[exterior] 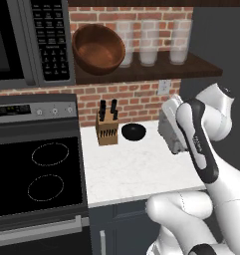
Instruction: Pick up the bowls on the counter and stack them on top of one another in the open cabinet. Place the smaller bowl on top of the larger bowl.
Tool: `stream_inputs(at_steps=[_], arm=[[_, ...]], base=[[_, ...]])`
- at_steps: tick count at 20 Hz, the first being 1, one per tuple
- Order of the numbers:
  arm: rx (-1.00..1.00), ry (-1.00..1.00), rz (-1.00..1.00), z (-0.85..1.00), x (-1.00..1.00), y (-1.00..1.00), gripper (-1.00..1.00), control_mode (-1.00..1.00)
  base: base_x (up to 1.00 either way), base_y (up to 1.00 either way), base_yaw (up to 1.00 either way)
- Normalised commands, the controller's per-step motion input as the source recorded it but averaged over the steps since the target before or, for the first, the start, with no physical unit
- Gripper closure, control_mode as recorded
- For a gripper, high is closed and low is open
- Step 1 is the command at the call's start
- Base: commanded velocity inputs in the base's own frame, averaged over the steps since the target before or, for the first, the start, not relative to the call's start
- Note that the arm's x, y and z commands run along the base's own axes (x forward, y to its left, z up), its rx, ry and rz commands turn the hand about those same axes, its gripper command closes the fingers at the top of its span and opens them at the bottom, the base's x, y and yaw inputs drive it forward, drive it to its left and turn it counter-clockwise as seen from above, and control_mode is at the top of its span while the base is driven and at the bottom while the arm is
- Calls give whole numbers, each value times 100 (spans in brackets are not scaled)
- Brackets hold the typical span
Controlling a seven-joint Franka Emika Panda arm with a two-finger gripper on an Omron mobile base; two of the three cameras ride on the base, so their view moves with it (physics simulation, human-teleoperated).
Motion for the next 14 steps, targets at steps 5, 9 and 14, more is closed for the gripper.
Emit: stream_inputs(at_steps=[5,9,14], arm=[[0,12,0,-46,29,0,-100,-100],[0,7,0,-27,41,0,-100,-100],[0,2,0,-25,39,0,-100,-100]], base=[[0,0,0],[0,0,0],[0,0,0]])
